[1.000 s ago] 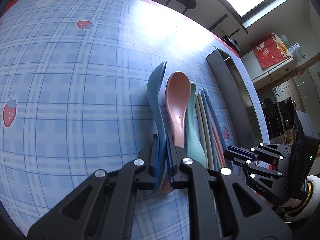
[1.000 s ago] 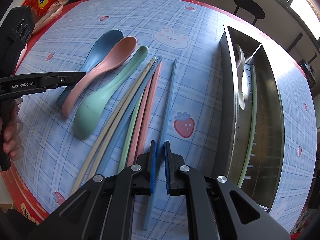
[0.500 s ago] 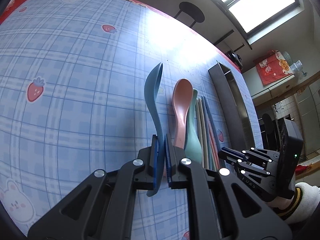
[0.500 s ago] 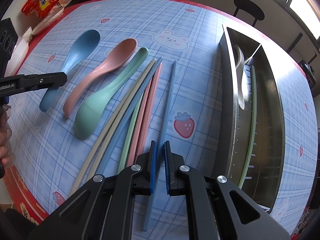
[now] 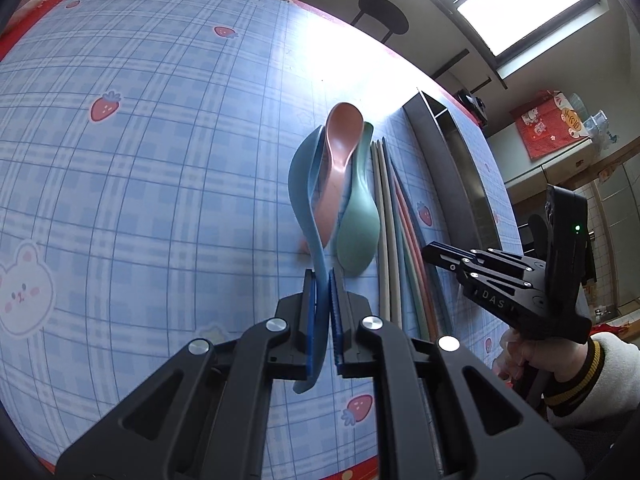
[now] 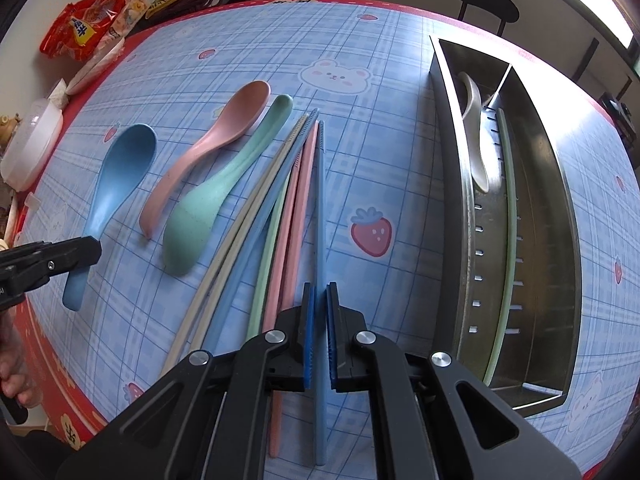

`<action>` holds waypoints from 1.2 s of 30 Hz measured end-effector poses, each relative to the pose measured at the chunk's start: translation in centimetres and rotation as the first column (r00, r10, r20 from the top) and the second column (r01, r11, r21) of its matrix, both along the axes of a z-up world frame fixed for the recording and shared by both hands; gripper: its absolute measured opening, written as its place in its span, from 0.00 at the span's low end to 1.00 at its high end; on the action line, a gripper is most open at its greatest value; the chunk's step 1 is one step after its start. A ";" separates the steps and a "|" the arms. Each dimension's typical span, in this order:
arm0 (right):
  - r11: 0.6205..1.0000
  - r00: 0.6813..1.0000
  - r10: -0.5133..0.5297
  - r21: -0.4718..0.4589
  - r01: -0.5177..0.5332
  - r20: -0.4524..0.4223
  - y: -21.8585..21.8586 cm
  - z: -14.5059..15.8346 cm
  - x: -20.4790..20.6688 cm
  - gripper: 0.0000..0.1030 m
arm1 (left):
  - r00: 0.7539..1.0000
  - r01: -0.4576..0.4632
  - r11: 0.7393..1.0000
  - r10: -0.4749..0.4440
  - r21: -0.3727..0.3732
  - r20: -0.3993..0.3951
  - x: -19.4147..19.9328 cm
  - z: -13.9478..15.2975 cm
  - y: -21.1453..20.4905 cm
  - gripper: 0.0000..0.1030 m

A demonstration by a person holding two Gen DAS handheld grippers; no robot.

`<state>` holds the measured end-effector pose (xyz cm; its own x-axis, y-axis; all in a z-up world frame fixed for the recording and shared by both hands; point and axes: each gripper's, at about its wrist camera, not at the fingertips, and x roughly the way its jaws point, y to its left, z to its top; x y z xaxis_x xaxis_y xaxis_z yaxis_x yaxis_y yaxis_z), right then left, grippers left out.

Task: Organize utensils
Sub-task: 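Carry the blue spoon into the tray while the right gripper carries the chopstick in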

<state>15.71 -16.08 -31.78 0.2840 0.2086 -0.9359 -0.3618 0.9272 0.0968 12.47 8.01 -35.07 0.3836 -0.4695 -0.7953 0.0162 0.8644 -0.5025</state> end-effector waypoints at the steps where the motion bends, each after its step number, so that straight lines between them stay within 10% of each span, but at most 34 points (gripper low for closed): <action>1: 1.000 1.000 -0.005 0.011 0.005 0.001 -0.2 0.1 -0.2 0.06 | 1.000 0.001 1.000 -0.001 0.000 -0.001 -0.2 0.1 -0.2 0.11; 21: 0.954 0.984 -0.157 0.270 0.129 0.087 -7.5 5.0 -3.6 0.06 | 0.997 0.079 0.994 -0.079 0.075 -0.002 -0.2 3.1 -4.6 0.11; 36: 0.933 0.951 -0.293 0.246 0.263 0.096 -13.7 4.6 2.3 0.06 | 0.990 0.134 0.988 -0.136 -0.078 -0.031 11.2 4.7 -14.4 0.11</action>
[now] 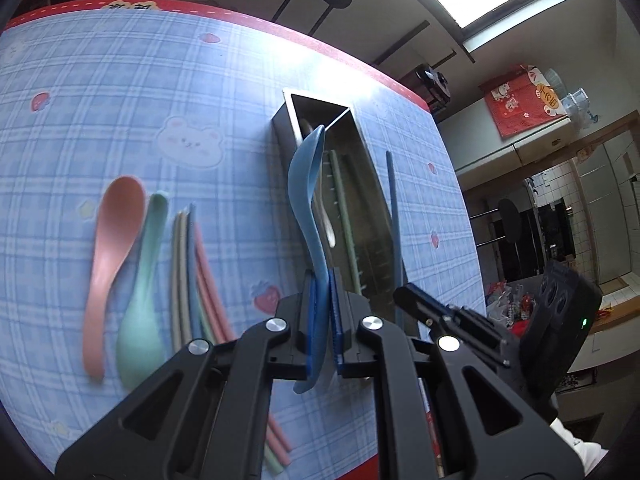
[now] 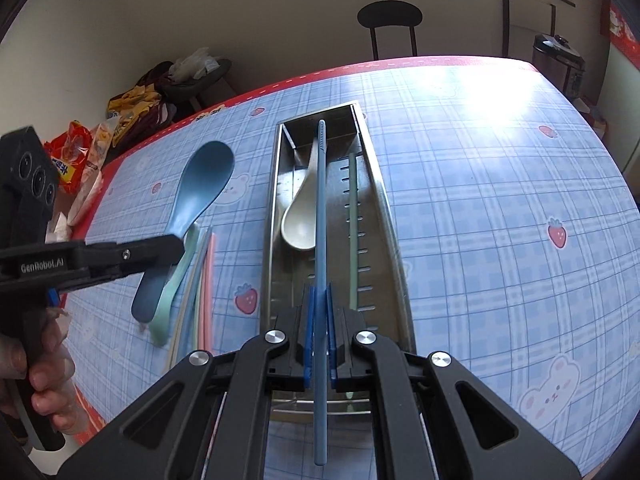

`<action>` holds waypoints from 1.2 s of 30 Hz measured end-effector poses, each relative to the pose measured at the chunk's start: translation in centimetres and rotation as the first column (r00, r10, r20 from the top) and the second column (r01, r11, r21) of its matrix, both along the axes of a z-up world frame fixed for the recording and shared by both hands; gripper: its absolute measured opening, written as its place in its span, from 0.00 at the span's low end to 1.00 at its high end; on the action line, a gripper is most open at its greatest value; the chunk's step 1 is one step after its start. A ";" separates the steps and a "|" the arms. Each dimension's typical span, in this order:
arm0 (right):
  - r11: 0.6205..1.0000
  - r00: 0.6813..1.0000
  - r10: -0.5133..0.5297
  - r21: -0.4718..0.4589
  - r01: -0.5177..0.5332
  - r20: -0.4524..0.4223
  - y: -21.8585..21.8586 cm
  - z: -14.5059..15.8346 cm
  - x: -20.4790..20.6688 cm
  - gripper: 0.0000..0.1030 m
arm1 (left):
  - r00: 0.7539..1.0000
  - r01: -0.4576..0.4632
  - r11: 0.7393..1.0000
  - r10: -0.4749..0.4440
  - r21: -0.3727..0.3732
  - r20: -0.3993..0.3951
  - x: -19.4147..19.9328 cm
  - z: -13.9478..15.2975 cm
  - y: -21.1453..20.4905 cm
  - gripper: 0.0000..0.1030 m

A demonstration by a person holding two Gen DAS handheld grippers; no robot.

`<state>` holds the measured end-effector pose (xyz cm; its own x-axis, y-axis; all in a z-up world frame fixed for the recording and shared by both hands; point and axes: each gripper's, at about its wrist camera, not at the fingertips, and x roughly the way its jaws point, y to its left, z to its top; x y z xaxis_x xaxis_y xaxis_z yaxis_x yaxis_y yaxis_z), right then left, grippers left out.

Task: Organize utensils
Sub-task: 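Carry the blue spoon into the tray while the right gripper carries the chopstick in, then open both grippers and lift them away from the tray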

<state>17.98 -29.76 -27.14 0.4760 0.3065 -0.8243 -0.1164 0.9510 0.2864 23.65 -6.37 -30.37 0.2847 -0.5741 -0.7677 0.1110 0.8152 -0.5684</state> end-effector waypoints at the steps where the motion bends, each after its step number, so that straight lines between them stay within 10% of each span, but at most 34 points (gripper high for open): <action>1: 1.000 1.000 0.000 -0.006 0.000 0.000 -0.1 -0.1 0.4 0.06 | 1.000 -0.007 1.000 0.007 -0.012 -0.003 0.9 0.0 -0.6 0.11; 14: 0.998 1.000 0.007 -0.060 -0.008 -0.006 -0.1 -1.4 5.1 0.06 | 0.995 -0.076 0.996 0.072 -0.051 -0.070 8.4 -1.8 -5.5 0.11; 36: 0.997 0.997 -0.026 -0.078 0.020 -0.075 1.7 -4.1 5.3 0.06 | 0.991 -0.060 0.998 0.061 0.012 -0.123 10.1 -4.3 -8.3 0.15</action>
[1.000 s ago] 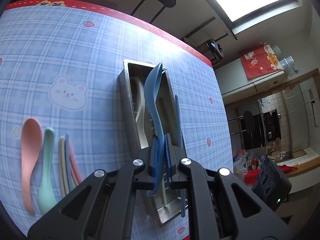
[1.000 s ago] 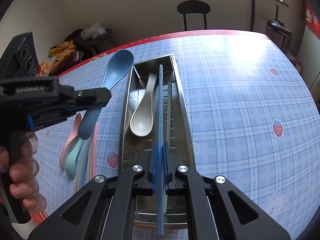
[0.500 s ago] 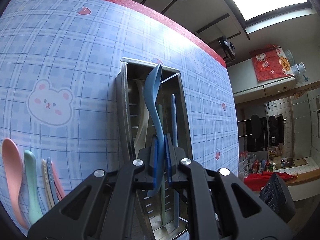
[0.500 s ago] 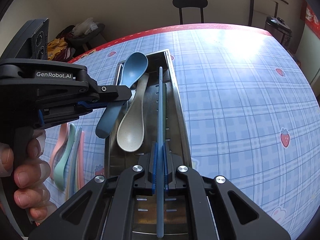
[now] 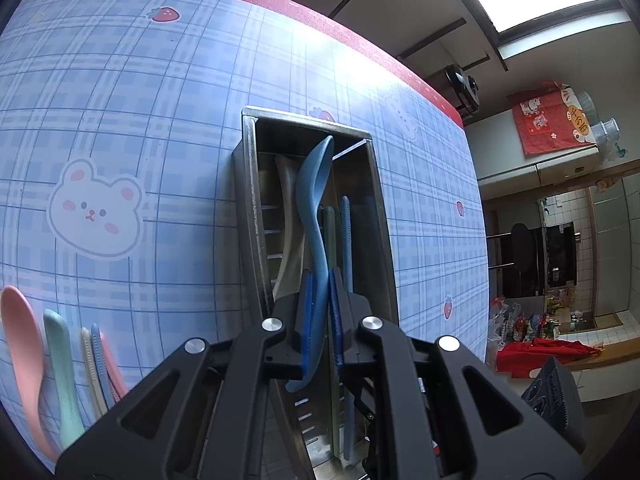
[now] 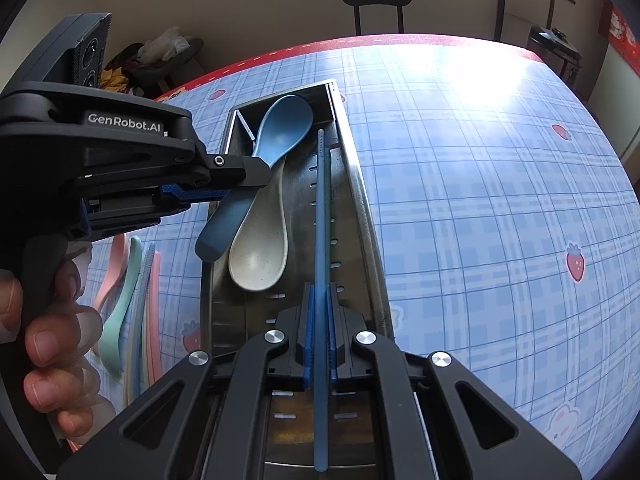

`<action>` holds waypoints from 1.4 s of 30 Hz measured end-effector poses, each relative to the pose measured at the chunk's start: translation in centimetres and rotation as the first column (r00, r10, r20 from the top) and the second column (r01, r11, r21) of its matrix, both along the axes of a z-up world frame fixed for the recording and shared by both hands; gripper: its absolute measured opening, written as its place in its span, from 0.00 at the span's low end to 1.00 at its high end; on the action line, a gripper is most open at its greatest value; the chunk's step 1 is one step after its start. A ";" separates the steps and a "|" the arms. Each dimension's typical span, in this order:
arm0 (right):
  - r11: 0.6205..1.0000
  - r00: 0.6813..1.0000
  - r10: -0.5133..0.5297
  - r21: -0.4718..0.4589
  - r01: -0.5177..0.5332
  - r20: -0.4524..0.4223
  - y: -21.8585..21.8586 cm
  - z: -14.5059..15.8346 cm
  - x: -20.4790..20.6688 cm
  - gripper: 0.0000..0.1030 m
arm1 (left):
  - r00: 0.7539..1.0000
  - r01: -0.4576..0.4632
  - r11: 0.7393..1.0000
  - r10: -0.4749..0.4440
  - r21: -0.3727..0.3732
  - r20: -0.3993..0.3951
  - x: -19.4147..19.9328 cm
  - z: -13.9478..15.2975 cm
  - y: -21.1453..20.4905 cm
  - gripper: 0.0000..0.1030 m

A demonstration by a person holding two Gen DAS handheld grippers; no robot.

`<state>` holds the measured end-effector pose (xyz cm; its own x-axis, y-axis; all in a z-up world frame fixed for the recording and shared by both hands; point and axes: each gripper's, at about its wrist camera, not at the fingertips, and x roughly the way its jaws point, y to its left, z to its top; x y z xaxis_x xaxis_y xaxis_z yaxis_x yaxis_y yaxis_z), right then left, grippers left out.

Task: Organize utensils
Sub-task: 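Open both grippers and lift them away from the tray, then move both grippers over the pink spoon and pink chopstick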

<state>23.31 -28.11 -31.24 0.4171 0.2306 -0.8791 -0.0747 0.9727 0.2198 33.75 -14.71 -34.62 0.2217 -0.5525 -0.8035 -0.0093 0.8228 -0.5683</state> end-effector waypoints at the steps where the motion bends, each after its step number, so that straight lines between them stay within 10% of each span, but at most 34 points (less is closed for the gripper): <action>1: 1.000 1.000 0.001 0.000 -0.001 0.000 0.1 0.0 -0.1 0.07 | 1.000 0.004 1.000 -0.004 -0.006 0.006 0.0 0.0 0.1 0.18; 7: 1.000 1.000 -0.012 0.001 0.012 0.029 -0.1 1.6 -1.4 0.12 | 0.997 0.020 1.000 -0.020 -0.009 0.070 -0.2 2.4 0.7 0.22; 12: 0.999 0.996 -0.020 -0.024 0.022 0.090 -0.9 3.8 -3.3 0.47 | 0.985 0.026 0.998 -0.035 0.055 0.167 -0.9 5.6 2.4 0.46; 23: 0.994 0.989 -0.057 -0.082 0.068 0.136 -2.8 6.5 -5.8 0.89 | 0.955 -0.009 0.966 -0.068 0.258 0.287 -5.2 9.6 9.3 0.79; 42: 0.986 0.988 0.104 -0.140 -0.087 0.115 3.1 5.5 -9.5 0.94 | 0.907 -0.014 0.857 -0.206 0.515 0.366 -17.8 8.1 17.3 0.95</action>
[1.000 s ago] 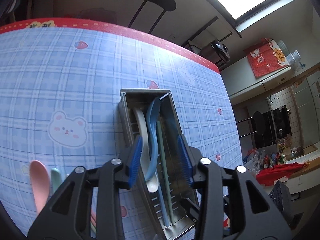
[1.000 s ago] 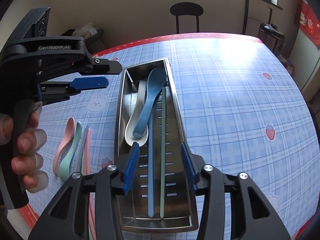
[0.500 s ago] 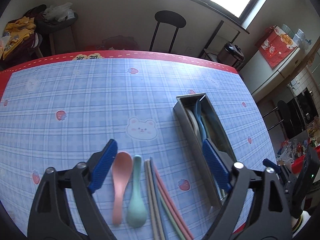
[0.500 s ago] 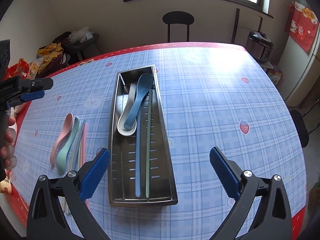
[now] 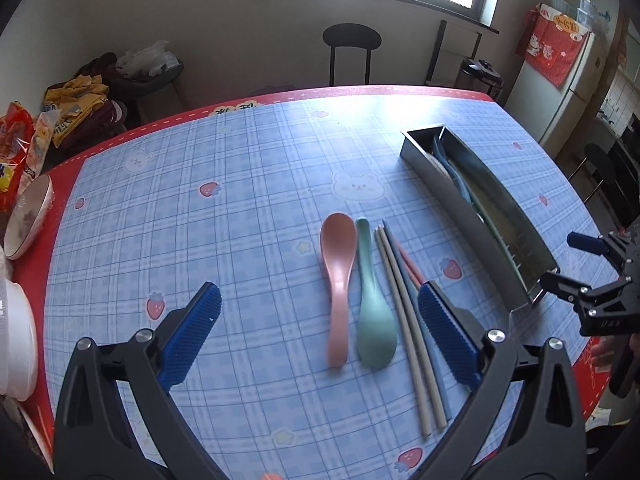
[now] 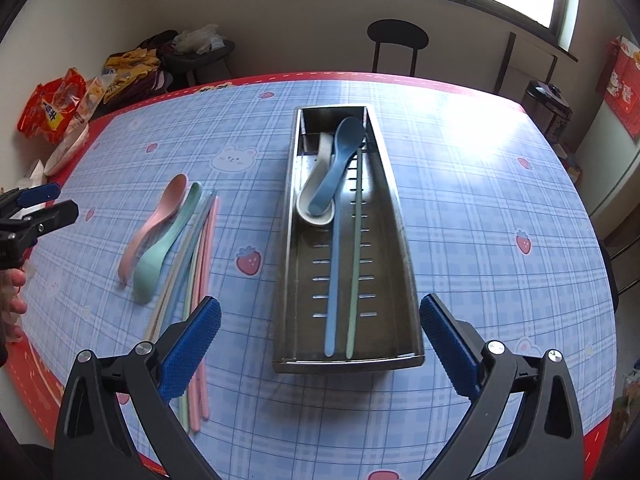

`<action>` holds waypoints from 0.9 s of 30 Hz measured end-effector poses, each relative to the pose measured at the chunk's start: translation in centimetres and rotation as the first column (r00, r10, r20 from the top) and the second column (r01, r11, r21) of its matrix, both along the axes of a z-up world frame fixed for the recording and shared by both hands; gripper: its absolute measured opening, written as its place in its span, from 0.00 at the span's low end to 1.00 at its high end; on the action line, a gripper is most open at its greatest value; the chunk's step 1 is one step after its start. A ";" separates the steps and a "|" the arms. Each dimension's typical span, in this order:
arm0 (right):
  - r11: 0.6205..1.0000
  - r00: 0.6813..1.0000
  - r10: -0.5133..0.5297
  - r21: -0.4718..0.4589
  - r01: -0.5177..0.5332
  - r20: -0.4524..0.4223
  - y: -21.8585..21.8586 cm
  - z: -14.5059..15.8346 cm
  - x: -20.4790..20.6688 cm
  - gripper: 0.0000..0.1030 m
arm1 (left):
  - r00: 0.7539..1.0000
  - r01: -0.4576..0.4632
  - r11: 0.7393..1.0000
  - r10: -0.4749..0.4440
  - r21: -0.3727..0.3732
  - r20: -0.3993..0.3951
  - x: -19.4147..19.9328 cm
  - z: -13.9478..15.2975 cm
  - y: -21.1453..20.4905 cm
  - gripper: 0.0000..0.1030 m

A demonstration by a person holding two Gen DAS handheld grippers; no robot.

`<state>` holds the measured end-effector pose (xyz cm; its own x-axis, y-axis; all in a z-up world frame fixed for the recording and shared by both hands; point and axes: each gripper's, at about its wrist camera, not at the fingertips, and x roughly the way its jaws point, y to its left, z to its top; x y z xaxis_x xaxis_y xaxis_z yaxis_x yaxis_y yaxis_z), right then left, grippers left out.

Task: Organize utensils
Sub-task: 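Move both grippers over the pink spoon and pink chopstick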

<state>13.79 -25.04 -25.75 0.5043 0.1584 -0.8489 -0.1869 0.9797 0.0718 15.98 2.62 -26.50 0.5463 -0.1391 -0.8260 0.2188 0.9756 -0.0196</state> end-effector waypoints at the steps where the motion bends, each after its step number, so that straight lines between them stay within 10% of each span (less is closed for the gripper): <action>1: 1.000 1.000 0.021 0.007 -0.021 -0.005 0.6 0.0 -0.1 0.94 | 1.000 0.005 1.000 -0.005 0.003 0.000 -0.5 -0.3 0.1 0.95; 16: 0.969 0.954 0.246 0.021 -0.246 -0.172 8.8 -2.5 0.8 0.94 | 1.000 0.019 0.998 -0.021 -0.060 -0.018 -1.7 -2.6 4.0 0.95; 27: 0.961 0.945 0.226 -0.104 -0.256 -0.236 10.1 -4.7 2.7 0.52 | 0.994 0.040 0.990 -0.052 -0.132 -0.092 0.6 -5.2 5.7 0.95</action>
